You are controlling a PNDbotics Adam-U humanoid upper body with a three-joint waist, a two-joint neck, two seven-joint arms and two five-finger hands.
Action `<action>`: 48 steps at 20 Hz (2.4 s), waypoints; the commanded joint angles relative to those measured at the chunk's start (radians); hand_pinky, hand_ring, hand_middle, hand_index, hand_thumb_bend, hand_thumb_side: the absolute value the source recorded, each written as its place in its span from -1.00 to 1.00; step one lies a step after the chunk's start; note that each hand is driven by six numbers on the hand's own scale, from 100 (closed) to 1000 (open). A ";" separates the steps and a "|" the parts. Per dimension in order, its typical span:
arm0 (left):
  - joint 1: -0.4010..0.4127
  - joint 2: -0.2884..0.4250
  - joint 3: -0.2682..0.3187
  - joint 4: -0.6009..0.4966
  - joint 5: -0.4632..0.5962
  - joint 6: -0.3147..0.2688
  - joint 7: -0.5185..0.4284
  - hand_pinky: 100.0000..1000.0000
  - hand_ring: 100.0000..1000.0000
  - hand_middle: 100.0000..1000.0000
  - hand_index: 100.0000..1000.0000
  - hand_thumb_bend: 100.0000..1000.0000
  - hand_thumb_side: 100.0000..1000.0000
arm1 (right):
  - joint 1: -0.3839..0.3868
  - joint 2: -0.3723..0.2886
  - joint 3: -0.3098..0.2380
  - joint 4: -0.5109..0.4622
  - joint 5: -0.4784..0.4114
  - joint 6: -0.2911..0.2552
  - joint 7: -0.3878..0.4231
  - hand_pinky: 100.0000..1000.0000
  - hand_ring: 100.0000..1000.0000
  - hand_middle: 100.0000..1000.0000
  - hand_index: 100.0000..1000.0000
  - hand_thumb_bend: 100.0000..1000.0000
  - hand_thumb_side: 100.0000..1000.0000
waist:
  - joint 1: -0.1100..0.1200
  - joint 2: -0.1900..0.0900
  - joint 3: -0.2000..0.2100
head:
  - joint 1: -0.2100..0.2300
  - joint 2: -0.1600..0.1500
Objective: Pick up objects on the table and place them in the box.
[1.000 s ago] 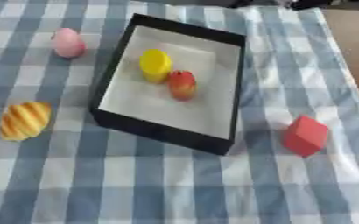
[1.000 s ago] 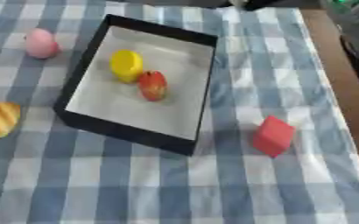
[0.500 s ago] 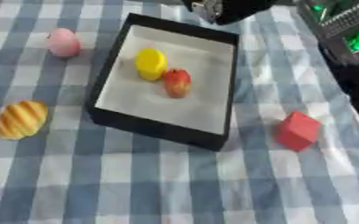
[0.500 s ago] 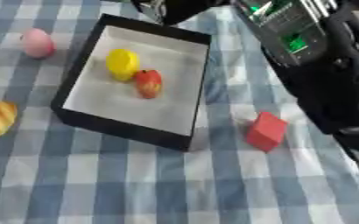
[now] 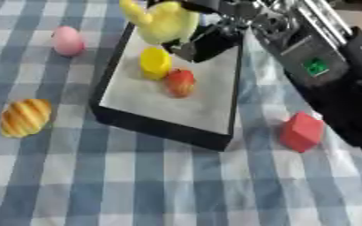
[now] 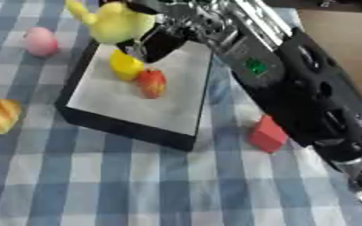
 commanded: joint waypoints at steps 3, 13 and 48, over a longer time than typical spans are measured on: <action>-0.011 0.020 -0.014 0.008 -0.016 -0.002 -0.006 0.66 0.58 0.59 0.60 -0.94 0.63 | 0.002 0.026 0.019 0.053 0.022 -0.015 0.013 0.74 0.54 0.17 0.32 -1.00 -1.00 | -0.007 -0.039 0.006 | -0.004 0.004; -0.012 0.015 -0.034 0.022 -0.020 -0.010 0.003 0.67 0.58 0.59 0.60 -0.94 0.63 | 0.023 0.048 0.036 0.118 0.079 -0.075 0.118 0.85 0.73 0.43 0.56 -1.00 -0.61 | -0.009 -0.039 0.013 | -0.012 0.007; -0.005 0.018 -0.030 0.016 -0.022 -0.006 0.004 0.68 0.58 0.58 0.60 -0.96 0.63 | 0.024 -0.003 -0.045 0.072 0.052 0.015 0.041 0.90 0.82 0.64 0.83 -0.26 -0.78 | -0.003 -0.040 0.005 | -0.016 0.011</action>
